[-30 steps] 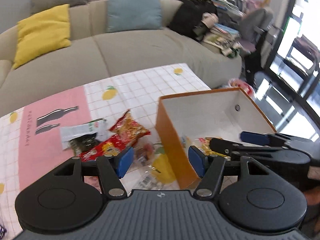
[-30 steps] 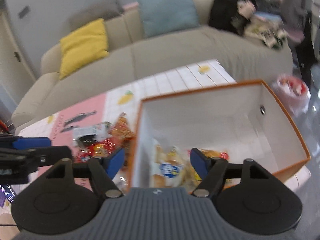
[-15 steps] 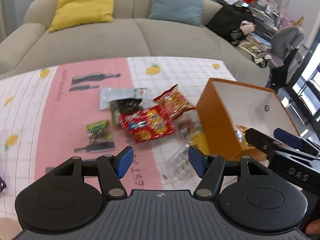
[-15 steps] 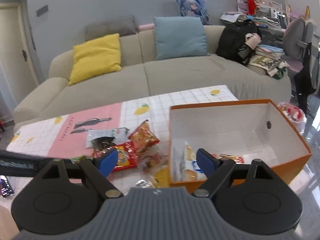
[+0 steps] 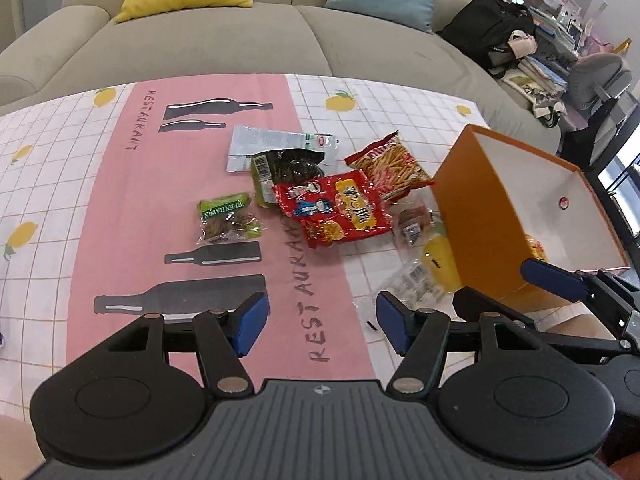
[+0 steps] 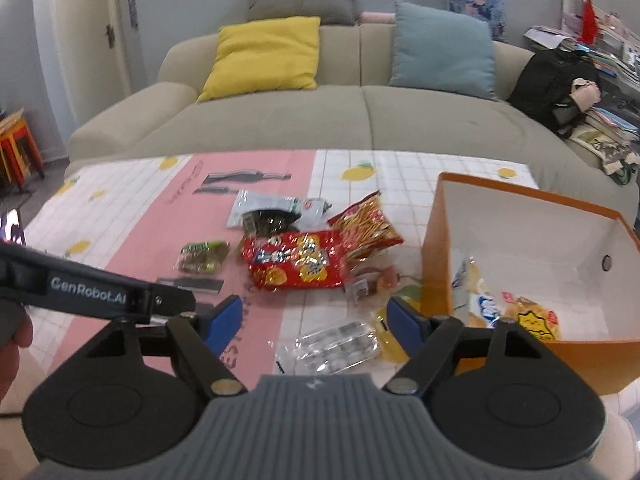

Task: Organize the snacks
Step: 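Grasp the green raisin pack with the left tool while the right tool grasps the red spicy-strip bag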

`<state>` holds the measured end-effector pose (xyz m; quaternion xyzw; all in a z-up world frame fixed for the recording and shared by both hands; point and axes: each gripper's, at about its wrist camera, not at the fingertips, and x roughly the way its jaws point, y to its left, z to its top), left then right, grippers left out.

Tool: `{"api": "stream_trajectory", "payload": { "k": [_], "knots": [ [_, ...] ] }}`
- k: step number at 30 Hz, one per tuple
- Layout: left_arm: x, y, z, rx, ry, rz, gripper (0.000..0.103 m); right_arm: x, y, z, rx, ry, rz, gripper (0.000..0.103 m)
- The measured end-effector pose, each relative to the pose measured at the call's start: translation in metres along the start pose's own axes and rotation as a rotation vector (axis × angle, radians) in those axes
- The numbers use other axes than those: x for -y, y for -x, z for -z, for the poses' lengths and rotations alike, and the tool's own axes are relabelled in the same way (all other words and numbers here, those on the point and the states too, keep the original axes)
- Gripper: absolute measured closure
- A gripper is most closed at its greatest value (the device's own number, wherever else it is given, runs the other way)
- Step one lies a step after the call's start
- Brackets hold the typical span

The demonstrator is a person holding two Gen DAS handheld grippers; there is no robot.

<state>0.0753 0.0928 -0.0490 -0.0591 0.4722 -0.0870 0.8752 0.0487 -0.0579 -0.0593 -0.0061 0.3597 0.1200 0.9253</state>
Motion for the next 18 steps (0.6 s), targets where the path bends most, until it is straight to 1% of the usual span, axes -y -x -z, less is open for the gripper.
{"api": "stream_trajectory", "payload": {
  "k": [2, 5, 10, 13, 15, 16, 17, 18],
  "knots": [
    [-0.003, -0.004, -0.002, -0.003, -0.006, 0.003, 0.03, 0.001, -0.009, -0.001, -0.018, 0.003, 0.006, 0.031],
    [-0.01, -0.012, -0.007, -0.006, 0.01, -0.002, 0.03, 0.002, -0.022, -0.003, -0.039, 0.011, 0.017, 0.035],
    [-0.026, -0.026, -0.019, -0.001, 0.025, -0.042, 0.029, 0.001, -0.046, -0.007, -0.079, 0.032, 0.023, 0.035],
    [-0.041, -0.036, -0.027, -0.003, 0.083, -0.068, 0.027, -0.001, -0.063, -0.01, -0.1, 0.036, 0.004, 0.035],
    [-0.05, -0.044, -0.032, -0.007, 0.13, -0.081, 0.023, -0.004, -0.076, -0.013, -0.118, 0.042, -0.005, 0.034],
    [-0.055, -0.048, -0.035, -0.009, 0.151, -0.089, 0.023, -0.005, -0.083, -0.014, -0.128, 0.043, -0.009, 0.033],
    [-0.058, -0.052, -0.037, -0.011, 0.171, -0.097, 0.022, -0.006, -0.09, -0.016, -0.139, 0.043, -0.015, 0.028],
    [-0.062, -0.056, -0.04, -0.016, 0.189, -0.104, 0.022, -0.007, -0.097, -0.018, -0.144, 0.042, -0.021, 0.026]
  ]
}}
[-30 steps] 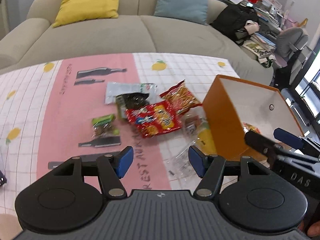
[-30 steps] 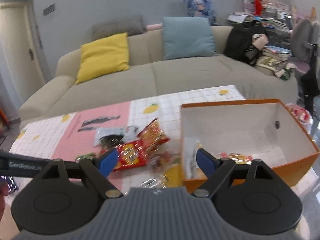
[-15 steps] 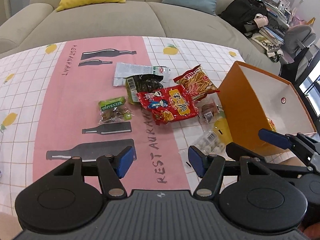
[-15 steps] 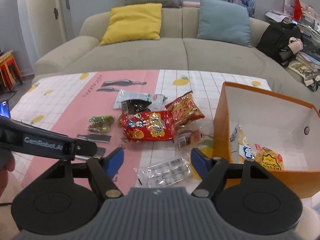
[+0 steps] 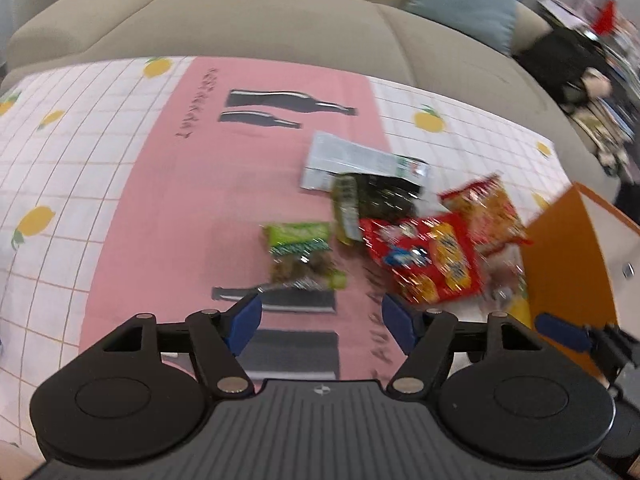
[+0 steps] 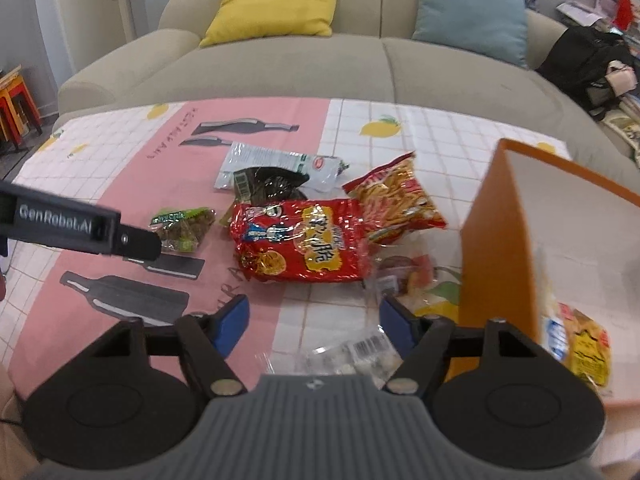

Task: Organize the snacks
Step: 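Grasp the green raisin pack with the left tool while the right tool grasps the red spicy-strip bag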

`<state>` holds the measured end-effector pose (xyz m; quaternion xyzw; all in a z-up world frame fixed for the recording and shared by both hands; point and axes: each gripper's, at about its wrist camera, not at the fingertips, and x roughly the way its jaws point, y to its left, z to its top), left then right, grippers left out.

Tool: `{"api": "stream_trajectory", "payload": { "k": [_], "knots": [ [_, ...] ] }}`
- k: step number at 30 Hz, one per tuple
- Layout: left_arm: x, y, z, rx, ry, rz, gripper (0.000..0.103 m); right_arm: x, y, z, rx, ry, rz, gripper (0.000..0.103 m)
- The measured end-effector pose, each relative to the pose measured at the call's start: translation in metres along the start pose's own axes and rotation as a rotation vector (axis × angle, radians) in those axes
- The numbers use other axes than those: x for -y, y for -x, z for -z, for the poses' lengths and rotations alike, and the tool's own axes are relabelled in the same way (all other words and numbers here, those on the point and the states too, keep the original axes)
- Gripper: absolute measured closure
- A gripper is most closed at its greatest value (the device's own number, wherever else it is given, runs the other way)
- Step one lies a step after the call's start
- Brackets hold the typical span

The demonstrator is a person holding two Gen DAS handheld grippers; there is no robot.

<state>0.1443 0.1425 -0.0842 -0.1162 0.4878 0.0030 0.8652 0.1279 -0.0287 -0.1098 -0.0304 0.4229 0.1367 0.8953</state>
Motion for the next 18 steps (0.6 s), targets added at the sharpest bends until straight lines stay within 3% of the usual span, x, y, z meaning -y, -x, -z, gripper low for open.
{"api": "stream_trajectory", "payload": {
  "k": [2, 5, 8, 14, 18],
  "knots": [
    [-0.003, -0.008, -0.006, -0.002, 0.026, -0.007, 0.021, -0.002, -0.013, -0.007, -0.008, 0.005, -0.011, 0.025],
    [-0.005, -0.02, -0.016, -0.002, 0.041, -0.019, 0.021, -0.003, -0.03, -0.018, -0.008, 0.01, -0.013, 0.011],
    [-0.005, -0.035, -0.024, -0.016, 0.044, -0.035, 0.021, -0.004, -0.049, -0.029, -0.024, 0.01, -0.024, 0.007],
    [-0.008, -0.058, -0.031, -0.045, 0.05, -0.057, 0.021, 0.0, -0.082, -0.041, -0.062, 0.008, -0.026, 0.003],
    [-0.01, -0.068, -0.031, -0.068, 0.055, -0.052, 0.021, 0.003, -0.096, -0.041, -0.081, -0.011, -0.078, 0.003]
  ]
}}
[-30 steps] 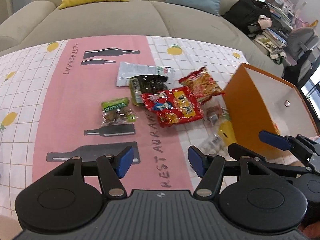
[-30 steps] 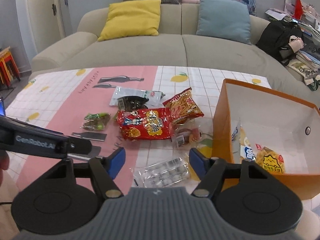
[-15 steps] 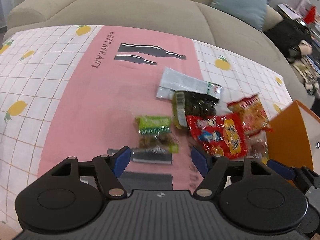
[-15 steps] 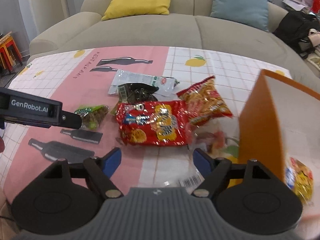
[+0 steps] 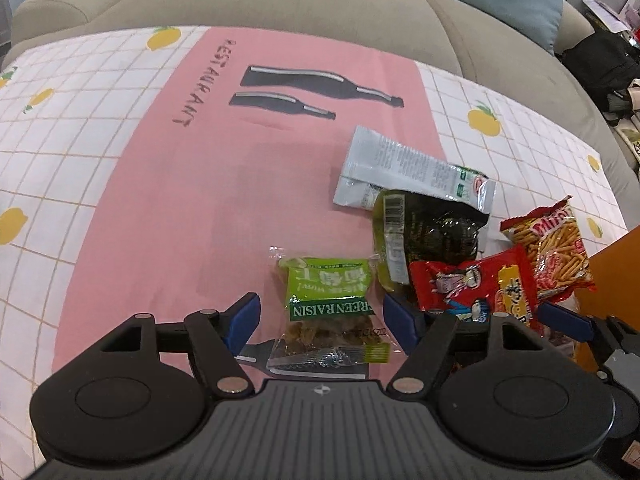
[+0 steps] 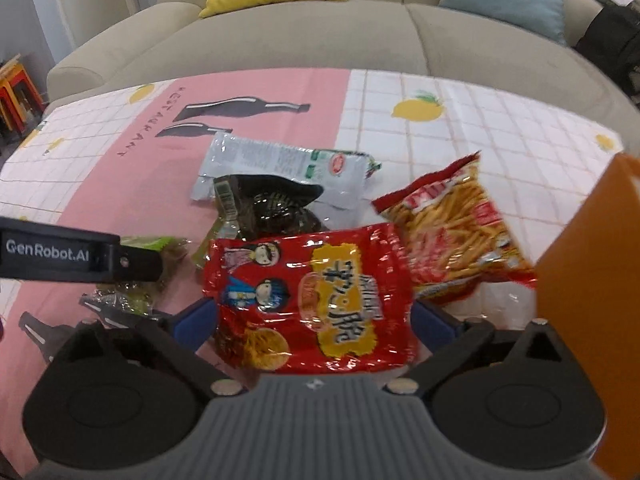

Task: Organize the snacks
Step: 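Grasp the green raisin pack with the left tool while the right tool grasps the red spicy-strip bag, then lift both packets and carry them over the orange box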

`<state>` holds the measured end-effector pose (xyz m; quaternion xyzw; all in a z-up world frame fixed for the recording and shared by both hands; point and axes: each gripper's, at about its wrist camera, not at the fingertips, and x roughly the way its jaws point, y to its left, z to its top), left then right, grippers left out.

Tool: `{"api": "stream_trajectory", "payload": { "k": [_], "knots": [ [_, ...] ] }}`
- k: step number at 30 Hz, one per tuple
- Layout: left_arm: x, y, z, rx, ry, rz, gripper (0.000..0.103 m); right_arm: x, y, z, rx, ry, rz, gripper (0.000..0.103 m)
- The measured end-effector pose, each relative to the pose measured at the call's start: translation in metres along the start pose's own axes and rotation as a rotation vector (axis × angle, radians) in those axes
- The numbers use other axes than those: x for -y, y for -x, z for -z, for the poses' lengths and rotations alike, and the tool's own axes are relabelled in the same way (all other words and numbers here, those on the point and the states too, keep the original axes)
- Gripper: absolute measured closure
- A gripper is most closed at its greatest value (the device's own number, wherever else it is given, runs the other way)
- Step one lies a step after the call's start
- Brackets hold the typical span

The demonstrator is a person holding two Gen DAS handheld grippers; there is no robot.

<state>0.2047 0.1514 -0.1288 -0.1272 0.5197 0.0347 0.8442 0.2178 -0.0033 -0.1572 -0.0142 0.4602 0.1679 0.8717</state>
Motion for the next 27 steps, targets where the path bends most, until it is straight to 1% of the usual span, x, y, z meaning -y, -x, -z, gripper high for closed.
{"api": "stream_trajectory", "payload": {
  "k": [2, 4, 5, 8, 11, 13, 16, 17, 18, 22, 27],
  "knots": [
    [-0.002, -0.004, 0.001, -0.008, 0.005, 0.008, 0.022, 0.0, -0.006, -0.001, -0.018, -0.006, -0.002, 0.003],
    [-0.003, -0.006, 0.001, -0.009, 0.012, 0.027, 0.029, -0.002, -0.01, 0.0, -0.038, 0.003, -0.006, 0.003],
    [-0.004, -0.006, 0.002, -0.007, 0.012, 0.044, 0.037, -0.003, -0.01, 0.002, -0.034, 0.01, -0.012, 0.003],
    [-0.002, -0.005, 0.003, -0.004, 0.0, 0.055, 0.044, -0.007, -0.008, 0.007, -0.016, 0.036, -0.014, 0.004],
    [0.0, -0.003, 0.007, -0.007, -0.015, 0.048, 0.048, -0.008, -0.004, 0.011, -0.006, 0.037, -0.002, 0.015],
    [0.0, -0.002, 0.01, -0.013, -0.018, 0.047, 0.049, -0.007, -0.001, 0.013, -0.005, 0.029, -0.015, 0.018],
    [0.001, 0.004, 0.016, -0.017, -0.013, 0.047, 0.052, -0.009, 0.005, 0.016, -0.001, 0.033, -0.011, 0.023],
    [0.001, 0.006, 0.018, -0.017, -0.012, 0.049, 0.053, -0.01, 0.009, 0.017, 0.004, 0.037, -0.01, 0.028],
    [0.002, 0.009, 0.02, -0.019, -0.01, 0.053, 0.054, -0.01, 0.012, 0.019, 0.007, 0.04, -0.008, 0.035],
    [0.003, 0.018, 0.03, -0.025, -0.003, 0.067, 0.055, -0.012, 0.027, 0.023, 0.016, 0.044, -0.025, 0.038],
    [0.007, 0.034, 0.042, -0.014, -0.007, 0.086, 0.057, -0.015, 0.049, 0.031, 0.037, 0.044, -0.024, 0.039]
  ]
}}
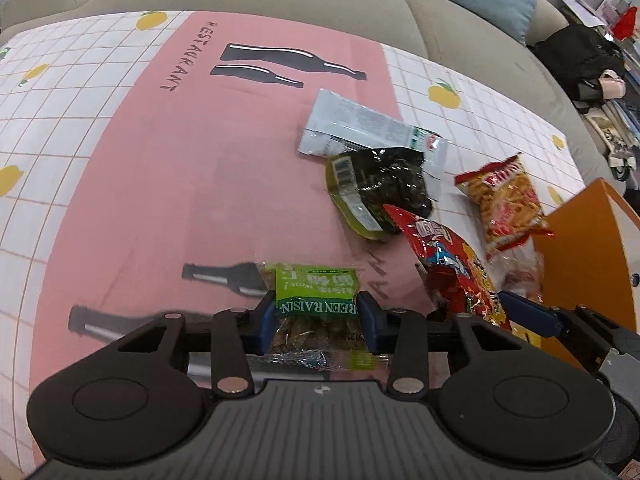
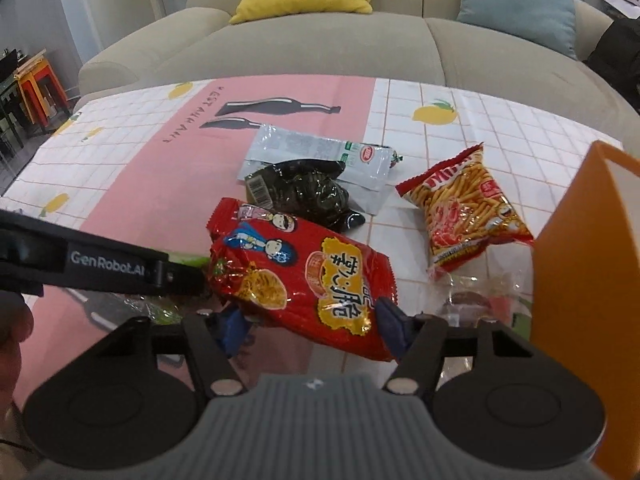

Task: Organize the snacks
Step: 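Lift both packets and carry them over the orange box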

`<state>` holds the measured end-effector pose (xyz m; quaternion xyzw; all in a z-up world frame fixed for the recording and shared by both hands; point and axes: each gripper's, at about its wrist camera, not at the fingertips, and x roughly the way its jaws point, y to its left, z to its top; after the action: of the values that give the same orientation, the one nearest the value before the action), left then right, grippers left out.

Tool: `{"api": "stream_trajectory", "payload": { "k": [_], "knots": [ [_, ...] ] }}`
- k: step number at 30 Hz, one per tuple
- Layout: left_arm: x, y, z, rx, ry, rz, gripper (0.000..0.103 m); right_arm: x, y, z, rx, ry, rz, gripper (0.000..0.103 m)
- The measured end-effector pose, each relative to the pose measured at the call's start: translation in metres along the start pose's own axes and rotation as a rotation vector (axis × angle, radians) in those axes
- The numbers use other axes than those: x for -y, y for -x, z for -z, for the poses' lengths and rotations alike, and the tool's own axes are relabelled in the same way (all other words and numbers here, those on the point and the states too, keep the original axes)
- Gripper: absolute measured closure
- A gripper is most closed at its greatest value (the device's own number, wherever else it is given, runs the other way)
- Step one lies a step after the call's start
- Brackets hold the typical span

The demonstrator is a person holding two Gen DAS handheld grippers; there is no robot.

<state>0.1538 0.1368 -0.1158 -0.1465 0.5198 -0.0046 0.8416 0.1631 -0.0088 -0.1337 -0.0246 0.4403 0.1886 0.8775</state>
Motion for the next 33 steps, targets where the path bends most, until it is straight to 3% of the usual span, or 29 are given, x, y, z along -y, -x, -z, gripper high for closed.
{"api": "stream_trajectory", "payload": {
  "k": [15, 24, 33],
  "knots": [
    [0.014, 0.052, 0.02, 0.061, -0.002, 0.027, 0.057, 0.008, 0.069, 0.012, 0.071, -0.067, -0.016, 0.039],
    [0.046, 0.094, 0.021, 0.138, -0.052, 0.075, 0.057, 0.023, 0.125, 0.01, 0.155, -0.102, -0.016, 0.04],
    [0.087, 0.121, 0.021, 0.183, -0.115, 0.139, 0.057, 0.05, 0.174, 0.017, 0.22, -0.118, 0.041, 0.04]
  ]
}}
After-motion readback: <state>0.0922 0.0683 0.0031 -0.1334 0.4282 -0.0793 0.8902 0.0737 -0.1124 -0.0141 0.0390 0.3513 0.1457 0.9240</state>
